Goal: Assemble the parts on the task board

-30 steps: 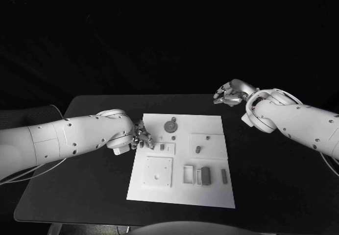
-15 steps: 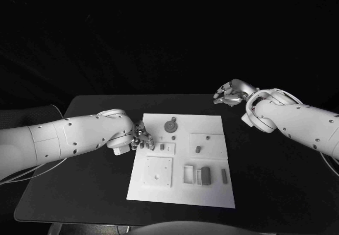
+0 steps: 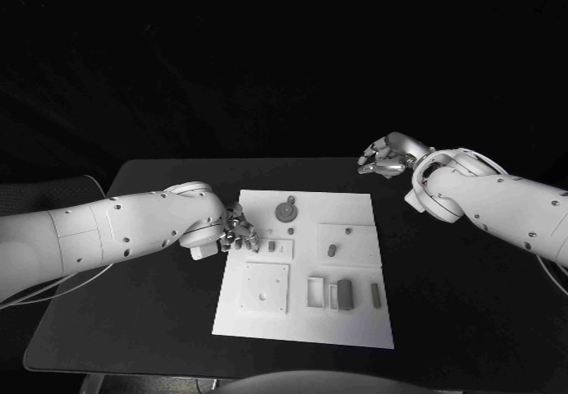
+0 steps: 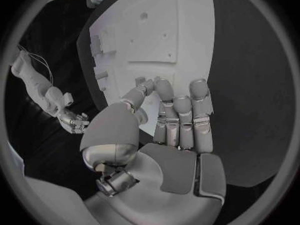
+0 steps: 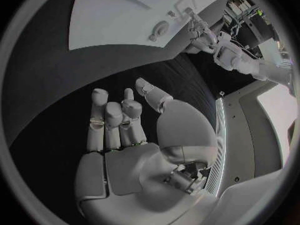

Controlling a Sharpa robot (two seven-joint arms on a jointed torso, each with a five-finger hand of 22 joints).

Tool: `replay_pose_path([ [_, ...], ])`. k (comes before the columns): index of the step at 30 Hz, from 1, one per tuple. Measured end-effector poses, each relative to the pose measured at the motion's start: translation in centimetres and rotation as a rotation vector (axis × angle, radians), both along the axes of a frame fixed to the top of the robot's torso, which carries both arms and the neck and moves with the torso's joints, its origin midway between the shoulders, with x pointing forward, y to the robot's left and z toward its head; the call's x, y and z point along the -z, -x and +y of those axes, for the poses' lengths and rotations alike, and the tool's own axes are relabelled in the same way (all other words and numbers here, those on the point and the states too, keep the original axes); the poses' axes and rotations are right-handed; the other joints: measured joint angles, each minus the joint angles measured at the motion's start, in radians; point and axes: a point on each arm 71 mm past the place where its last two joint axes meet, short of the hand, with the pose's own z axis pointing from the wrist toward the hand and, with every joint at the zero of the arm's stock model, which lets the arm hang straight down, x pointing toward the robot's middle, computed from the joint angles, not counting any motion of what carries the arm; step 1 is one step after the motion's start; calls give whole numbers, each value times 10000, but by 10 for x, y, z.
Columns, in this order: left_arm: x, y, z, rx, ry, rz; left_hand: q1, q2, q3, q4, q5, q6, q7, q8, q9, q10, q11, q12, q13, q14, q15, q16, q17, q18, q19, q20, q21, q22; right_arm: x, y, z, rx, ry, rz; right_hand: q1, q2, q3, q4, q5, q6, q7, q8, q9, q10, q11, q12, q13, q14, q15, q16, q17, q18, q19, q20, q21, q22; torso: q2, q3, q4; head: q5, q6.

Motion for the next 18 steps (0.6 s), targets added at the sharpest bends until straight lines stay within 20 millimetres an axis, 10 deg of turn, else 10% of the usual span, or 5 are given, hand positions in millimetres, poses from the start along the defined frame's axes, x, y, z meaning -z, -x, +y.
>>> replay_pose_path([
  [18, -1, -1, -3, 131, -111, -164, -184, -176, 10, 268, -126, 12, -13, 11, 529, -10, -10, 0, -1, 19, -57, 40, -45, 12, -4, -1, 40, -3, 0, 0, 0, -7, -1, 2, 0, 0, 0, 0, 0, 0, 0, 0, 7, -30, 29, 0, -1, -15, 11, 0, 0, -6, 0, 0, 0, 0, 1, 0, 0, -21, 2],
])
